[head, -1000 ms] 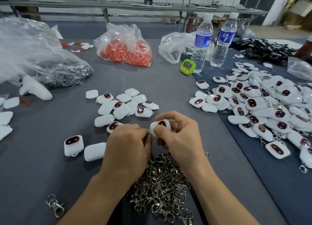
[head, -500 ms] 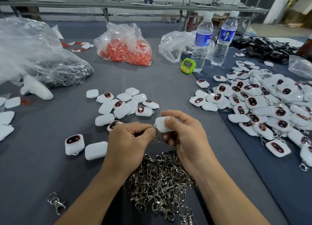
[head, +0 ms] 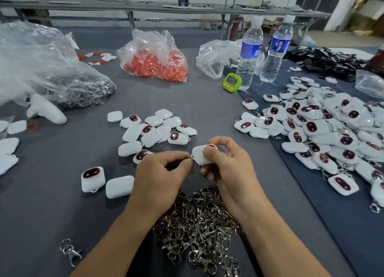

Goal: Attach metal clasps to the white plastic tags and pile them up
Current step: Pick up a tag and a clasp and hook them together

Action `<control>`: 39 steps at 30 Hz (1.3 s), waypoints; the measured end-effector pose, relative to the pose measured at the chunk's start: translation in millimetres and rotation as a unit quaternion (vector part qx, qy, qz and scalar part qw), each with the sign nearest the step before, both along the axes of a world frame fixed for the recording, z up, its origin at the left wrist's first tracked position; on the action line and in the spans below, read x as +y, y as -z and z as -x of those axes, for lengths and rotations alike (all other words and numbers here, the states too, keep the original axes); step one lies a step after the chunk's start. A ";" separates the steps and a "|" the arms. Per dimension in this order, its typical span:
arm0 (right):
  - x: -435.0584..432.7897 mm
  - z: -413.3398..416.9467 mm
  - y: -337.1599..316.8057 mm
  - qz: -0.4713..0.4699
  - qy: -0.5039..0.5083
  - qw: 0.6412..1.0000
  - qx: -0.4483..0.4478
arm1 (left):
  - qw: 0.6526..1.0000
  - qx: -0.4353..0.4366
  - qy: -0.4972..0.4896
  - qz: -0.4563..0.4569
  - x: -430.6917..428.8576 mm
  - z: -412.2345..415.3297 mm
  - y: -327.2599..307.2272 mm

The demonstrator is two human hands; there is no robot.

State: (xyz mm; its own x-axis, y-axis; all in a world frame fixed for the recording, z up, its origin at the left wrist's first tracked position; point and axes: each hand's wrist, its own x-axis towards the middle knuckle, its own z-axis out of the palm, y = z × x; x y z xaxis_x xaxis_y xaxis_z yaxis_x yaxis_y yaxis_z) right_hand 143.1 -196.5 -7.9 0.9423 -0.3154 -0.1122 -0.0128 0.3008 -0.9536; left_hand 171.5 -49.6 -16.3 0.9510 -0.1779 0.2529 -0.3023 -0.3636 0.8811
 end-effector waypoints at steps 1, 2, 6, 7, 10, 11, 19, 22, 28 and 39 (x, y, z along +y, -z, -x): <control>-1.0 -0.5 -0.5 -0.034 -0.007 0.999 0.007 | 0.999 0.036 0.016 0.032 -0.2 -1.5 -1.0; -1.7 -0.9 -1.1 -0.060 -0.013 0.998 0.015 | 0.996 0.066 0.029 0.058 -1.0 -2.3 -1.9; -3.8 -2.6 -1.2 -0.111 -0.016 0.993 0.035 | 0.968 0.183 0.065 0.157 -3.0 -4.0 -3.3; -4.4 -3.1 -0.9 -0.121 -0.015 0.992 0.036 | 0.961 0.203 0.073 0.173 -3.0 -5.0 -3.5; -5.5 -4.6 -0.1 -0.131 -0.014 0.991 0.038 | 0.960 0.204 0.075 0.175 -3.8 -3.2 -2.7; -5.6 -5.0 -0.1 -0.125 -0.014 0.991 0.040 | 0.970 0.179 0.059 0.155 -4.7 -0.8 -2.2; -4.5 -1.9 0.6 -0.099 -0.011 0.995 0.015 | 0.995 0.031 -0.005 0.094 -8.6 8.7 -1.9; -3.3 0.6 -0.7 -0.057 0.012 0.998 -0.001 | 0.998 -0.064 -0.015 0.006 -5.8 9.3 -0.7; 12.1 8.9 5.2 0.331 0.030 0.939 -0.084 | 0.931 -0.231 -0.018 -0.282 -0.4 10.1 7.6; -5.0 -1.9 1.1 -0.049 0.000 0.998 0.028 | 0.993 0.082 0.081 0.029 -4.1 1.4 -1.1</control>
